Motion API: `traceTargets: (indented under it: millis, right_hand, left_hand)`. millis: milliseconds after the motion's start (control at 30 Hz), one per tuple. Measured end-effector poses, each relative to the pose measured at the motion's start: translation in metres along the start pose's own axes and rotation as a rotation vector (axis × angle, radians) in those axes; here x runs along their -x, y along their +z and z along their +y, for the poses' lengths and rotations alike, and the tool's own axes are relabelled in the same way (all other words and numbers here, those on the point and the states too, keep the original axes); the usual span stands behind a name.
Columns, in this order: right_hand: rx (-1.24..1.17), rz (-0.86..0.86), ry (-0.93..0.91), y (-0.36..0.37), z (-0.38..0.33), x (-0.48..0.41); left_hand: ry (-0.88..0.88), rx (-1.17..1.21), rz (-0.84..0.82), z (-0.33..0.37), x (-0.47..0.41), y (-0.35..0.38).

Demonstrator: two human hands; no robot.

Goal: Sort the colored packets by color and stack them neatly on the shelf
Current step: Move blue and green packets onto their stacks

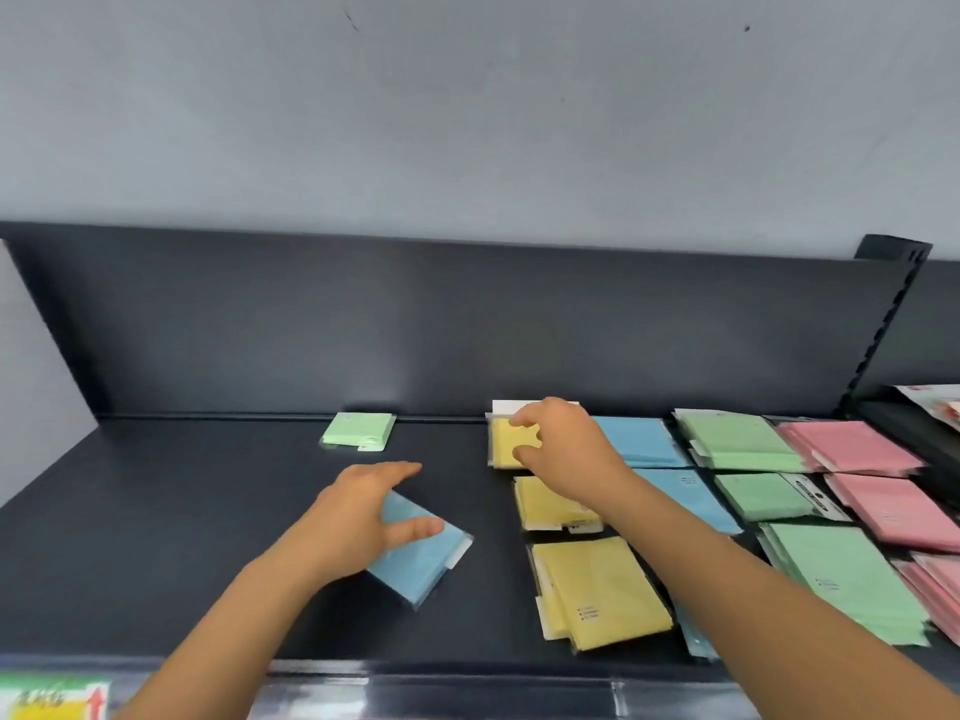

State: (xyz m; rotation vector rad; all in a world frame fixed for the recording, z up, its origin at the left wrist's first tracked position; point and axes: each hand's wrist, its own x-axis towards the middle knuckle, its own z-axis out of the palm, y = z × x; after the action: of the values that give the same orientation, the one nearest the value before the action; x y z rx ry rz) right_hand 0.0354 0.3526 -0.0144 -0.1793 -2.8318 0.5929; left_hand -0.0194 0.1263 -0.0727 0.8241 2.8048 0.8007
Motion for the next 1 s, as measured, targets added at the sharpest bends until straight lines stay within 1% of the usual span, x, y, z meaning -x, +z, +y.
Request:
traceTargets:
  millis: [100,167,233,333,400,500,533,567,633,700,733,767,867,933,1000]
  right_hand:
    - [-0.029,-0.059,-0.057,0.013,-0.020,-0.012]
    - [-0.053,-0.087,-0.081,0.023,-0.033,-0.019]
    - [-0.061,-0.113,-0.100,0.030,-0.043,-0.026]
    - [-0.058,-0.140,-0.123,0.038,-0.054,-0.037]
    - [-0.061,-0.152,-0.137,0.042,-0.060,-0.044]
    - [-0.030,-0.202,-0.156,0.051,-0.067,-0.056]
    - [-0.005,-0.222,-0.171,0.056,-0.071,-0.061]
    - [0.024,-0.240,-0.189,0.061,-0.074,-0.066]
    - [0.082,-0.282,-0.222,0.074,-0.081,-0.077]
    - [0.108,-0.334,-0.231,0.090,-0.087,-0.087]
    - [0.105,-0.354,-0.222,0.099,-0.089,-0.091]
    - [0.093,-0.369,-0.200,0.108,-0.091,-0.095]
    - [0.117,-0.406,-0.119,0.133,-0.090,-0.100]
    - [0.204,-0.337,-0.126,0.139,-0.088,-0.100]
    - [0.287,-0.242,-0.170,0.137,-0.090,-0.097]
  left_hand:
    - [0.092,-0.053,-0.157,-0.010,0.005,-0.005]
    - [0.139,-0.103,-0.223,-0.015,0.005,-0.003]
    - [0.140,-0.152,-0.257,-0.021,0.003,-0.005]
    - [0.098,-0.293,-0.203,-0.028,0.000,-0.010]
    - [-0.011,-0.244,-0.112,-0.041,0.001,-0.013]
    - [-0.205,-0.106,0.078,-0.068,0.010,-0.021]
    - [-0.258,-0.134,0.123,-0.075,0.014,-0.027]
    - [-0.285,-0.212,0.149,-0.082,0.018,-0.032]
    - [-0.255,-0.320,0.148,-0.092,0.027,-0.042]
    - [-0.230,-0.220,0.072,-0.095,0.038,-0.047]
    - [-0.250,-0.132,0.017,-0.096,0.044,-0.049]
    - [-0.253,-0.077,0.000,-0.097,0.049,-0.050]
    - [-0.280,-0.053,0.014,-0.109,0.055,-0.049]
    - [-0.264,-0.002,0.021,-0.113,0.054,-0.050]
    - [-0.262,-0.038,0.040,-0.115,0.053,-0.050]
